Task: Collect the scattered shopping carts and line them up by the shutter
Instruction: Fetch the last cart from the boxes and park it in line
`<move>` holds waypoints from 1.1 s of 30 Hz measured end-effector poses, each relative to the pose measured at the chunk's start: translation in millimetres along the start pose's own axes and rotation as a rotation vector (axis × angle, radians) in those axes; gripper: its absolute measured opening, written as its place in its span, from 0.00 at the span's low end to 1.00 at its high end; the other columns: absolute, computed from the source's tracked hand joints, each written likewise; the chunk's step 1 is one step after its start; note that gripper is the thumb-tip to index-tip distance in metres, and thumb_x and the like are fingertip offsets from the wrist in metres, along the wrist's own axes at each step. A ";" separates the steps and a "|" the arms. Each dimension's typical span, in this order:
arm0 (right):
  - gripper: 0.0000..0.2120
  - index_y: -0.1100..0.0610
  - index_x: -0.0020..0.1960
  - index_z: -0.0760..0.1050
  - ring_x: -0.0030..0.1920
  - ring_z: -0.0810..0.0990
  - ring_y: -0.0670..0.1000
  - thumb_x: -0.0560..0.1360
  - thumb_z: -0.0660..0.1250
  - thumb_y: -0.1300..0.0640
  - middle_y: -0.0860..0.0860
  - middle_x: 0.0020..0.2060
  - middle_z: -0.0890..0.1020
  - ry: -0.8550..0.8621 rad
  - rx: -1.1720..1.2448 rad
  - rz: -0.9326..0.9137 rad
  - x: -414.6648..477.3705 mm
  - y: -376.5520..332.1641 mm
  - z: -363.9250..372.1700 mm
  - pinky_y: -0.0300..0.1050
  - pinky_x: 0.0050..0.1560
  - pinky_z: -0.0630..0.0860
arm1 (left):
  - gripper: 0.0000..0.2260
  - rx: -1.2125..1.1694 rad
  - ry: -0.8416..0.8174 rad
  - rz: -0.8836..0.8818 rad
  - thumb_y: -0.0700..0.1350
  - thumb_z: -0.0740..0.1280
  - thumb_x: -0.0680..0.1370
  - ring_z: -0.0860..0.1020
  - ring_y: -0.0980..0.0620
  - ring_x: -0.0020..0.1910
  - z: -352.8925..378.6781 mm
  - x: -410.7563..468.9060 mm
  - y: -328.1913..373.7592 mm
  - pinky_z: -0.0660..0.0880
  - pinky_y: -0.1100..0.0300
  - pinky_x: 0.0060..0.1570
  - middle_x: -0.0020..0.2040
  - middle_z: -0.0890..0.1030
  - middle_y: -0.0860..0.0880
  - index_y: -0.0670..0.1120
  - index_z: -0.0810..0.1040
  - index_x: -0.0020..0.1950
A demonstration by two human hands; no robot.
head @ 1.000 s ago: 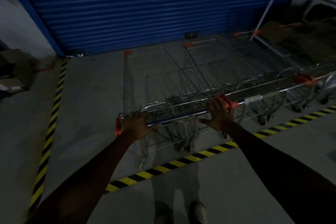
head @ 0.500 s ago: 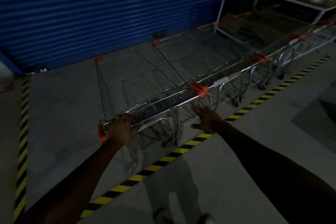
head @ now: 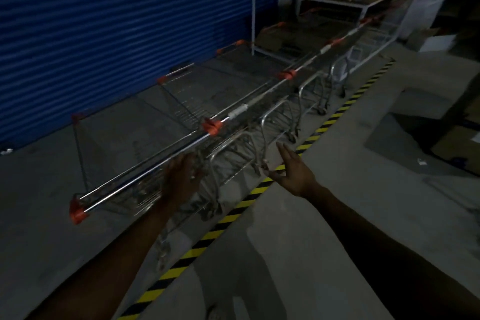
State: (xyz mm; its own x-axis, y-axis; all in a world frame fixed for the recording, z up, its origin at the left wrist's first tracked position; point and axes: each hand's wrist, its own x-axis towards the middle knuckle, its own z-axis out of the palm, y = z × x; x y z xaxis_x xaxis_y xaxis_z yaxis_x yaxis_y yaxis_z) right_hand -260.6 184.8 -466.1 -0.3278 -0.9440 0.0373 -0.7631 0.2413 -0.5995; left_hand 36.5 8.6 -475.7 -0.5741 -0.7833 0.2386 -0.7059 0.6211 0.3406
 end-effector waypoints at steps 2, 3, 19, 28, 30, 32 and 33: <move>0.45 0.49 0.83 0.45 0.79 0.56 0.53 0.76 0.62 0.31 0.51 0.82 0.50 0.082 0.018 0.026 -37.1 27.0 -26.2 0.54 0.71 0.66 | 0.31 -0.125 -0.016 0.062 0.62 0.58 0.77 0.76 0.34 0.62 9.0 2.7 78.7 0.74 0.38 0.60 0.64 0.77 0.35 0.38 0.76 0.67; 0.44 0.48 0.83 0.45 0.79 0.55 0.53 0.77 0.63 0.33 0.50 0.82 0.50 0.121 0.017 0.052 -56.0 41.1 -40.6 0.54 0.72 0.66 | 0.33 -0.151 -0.028 0.099 0.64 0.57 0.77 0.75 0.35 0.64 16.1 1.6 114.5 0.73 0.39 0.62 0.66 0.76 0.36 0.39 0.75 0.68; 0.41 0.47 0.80 0.58 0.75 0.66 0.52 0.73 0.66 0.31 0.49 0.77 0.65 0.900 0.212 0.550 -358.2 216.8 -252.4 0.62 0.69 0.70 | 0.34 -0.588 -0.263 0.768 0.66 0.55 0.78 0.68 0.45 0.70 118.5 -24.8 569.2 0.66 0.52 0.68 0.69 0.73 0.43 0.42 0.70 0.73; 0.44 0.47 0.80 0.59 0.74 0.68 0.51 0.70 0.65 0.28 0.47 0.77 0.66 1.143 0.191 0.792 -458.8 303.8 -310.1 0.62 0.67 0.72 | 0.33 -0.736 -0.482 0.925 0.68 0.56 0.78 0.66 0.47 0.72 198.4 -37.0 738.6 0.68 0.48 0.69 0.71 0.71 0.46 0.47 0.68 0.75; 0.45 0.48 0.80 0.59 0.73 0.69 0.51 0.70 0.65 0.28 0.48 0.76 0.67 1.176 0.155 0.828 -467.5 329.4 -327.8 0.62 0.67 0.73 | 0.34 -0.758 -0.506 0.954 0.67 0.56 0.77 0.67 0.47 0.71 219.2 -28.0 773.9 0.67 0.51 0.68 0.71 0.71 0.46 0.46 0.68 0.75; 0.45 0.50 0.80 0.59 0.72 0.70 0.52 0.70 0.65 0.29 0.49 0.76 0.68 1.213 0.133 0.867 -474.3 356.2 -349.4 0.61 0.67 0.74 | 0.33 -0.779 -0.522 0.982 0.66 0.58 0.78 0.66 0.47 0.72 239.3 -14.6 813.0 0.66 0.52 0.68 0.72 0.71 0.45 0.46 0.67 0.76; 0.45 0.50 0.80 0.59 0.72 0.70 0.52 0.70 0.66 0.30 0.50 0.76 0.68 1.233 0.133 0.884 -476.8 368.7 -360.7 0.60 0.66 0.74 | 0.32 -0.789 -0.532 0.985 0.65 0.59 0.79 0.66 0.47 0.73 247.6 -7.3 832.7 0.66 0.51 0.69 0.73 0.70 0.45 0.45 0.67 0.76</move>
State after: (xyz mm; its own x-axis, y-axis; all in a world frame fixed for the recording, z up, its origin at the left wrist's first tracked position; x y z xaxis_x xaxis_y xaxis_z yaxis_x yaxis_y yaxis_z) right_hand -586.6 805.1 -416.6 -0.9352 0.2755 0.2225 -0.0472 0.5257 -0.8493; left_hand -649.8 538.2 -419.0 -0.9113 0.1859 0.3674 0.4027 0.5892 0.7005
